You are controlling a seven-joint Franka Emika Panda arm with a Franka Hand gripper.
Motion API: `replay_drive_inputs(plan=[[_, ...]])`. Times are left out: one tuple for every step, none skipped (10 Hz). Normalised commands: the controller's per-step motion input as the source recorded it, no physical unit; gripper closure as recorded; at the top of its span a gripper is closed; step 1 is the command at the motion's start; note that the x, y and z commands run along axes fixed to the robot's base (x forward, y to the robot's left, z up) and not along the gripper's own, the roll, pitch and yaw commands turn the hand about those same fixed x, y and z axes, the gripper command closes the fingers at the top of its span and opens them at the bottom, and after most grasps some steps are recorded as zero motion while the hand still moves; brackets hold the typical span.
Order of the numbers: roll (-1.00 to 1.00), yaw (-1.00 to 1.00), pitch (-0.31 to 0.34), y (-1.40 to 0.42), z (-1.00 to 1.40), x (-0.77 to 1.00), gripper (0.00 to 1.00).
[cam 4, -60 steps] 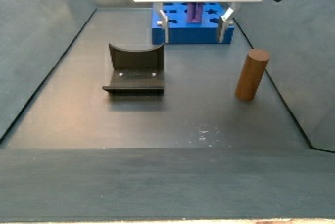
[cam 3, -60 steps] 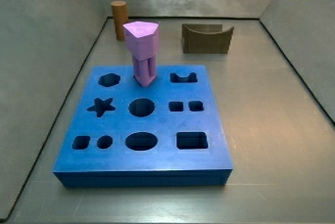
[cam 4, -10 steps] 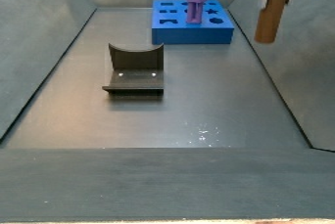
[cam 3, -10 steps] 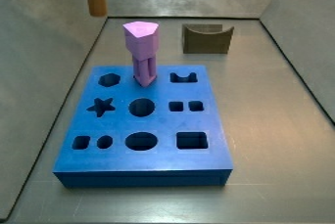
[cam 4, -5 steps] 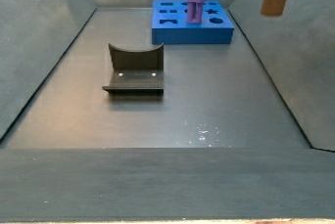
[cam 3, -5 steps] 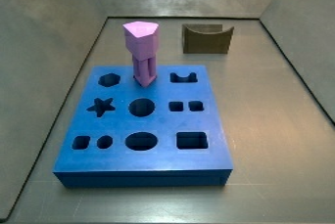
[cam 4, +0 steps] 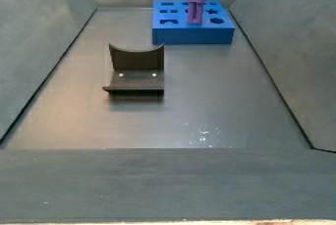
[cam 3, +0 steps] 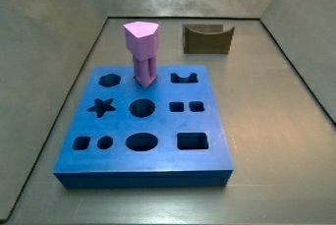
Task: Pick up the round object. Move to above the board. Insert the round object.
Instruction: Move to above the board.
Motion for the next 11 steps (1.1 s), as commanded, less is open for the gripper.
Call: replay_drive_inputs(plan=[[-0.07, 0.03, 0.105, -0.03, 0.01, -0.48, 1.00], [-0.07, 0.03, 0.104, -0.03, 0.01, -0.48, 1.00], [-0.07, 0.03, 0.104, -0.03, 0.01, -0.48, 1.00], [-0.07, 0.03, 0.104, -0.03, 0.01, -0.48, 1.00], [-0.07, 0.03, 0.104, -0.03, 0.01, -0.48, 1.00], [-0.07, 0.03, 0.104, -0.03, 0.01, -0.48, 1.00], [-0.07, 0.03, 0.104, -0.03, 0.01, -0.48, 1.00], [-0.07, 0.03, 0.104, -0.03, 0.01, -0.48, 1.00], [-0.07, 0.03, 0.104, -0.03, 0.01, -0.48, 1.00], [-0.07, 0.03, 0.103, -0.03, 0.01, -0.48, 1.00], [-0.07, 0.03, 0.104, -0.03, 0.01, -0.48, 1.00]])
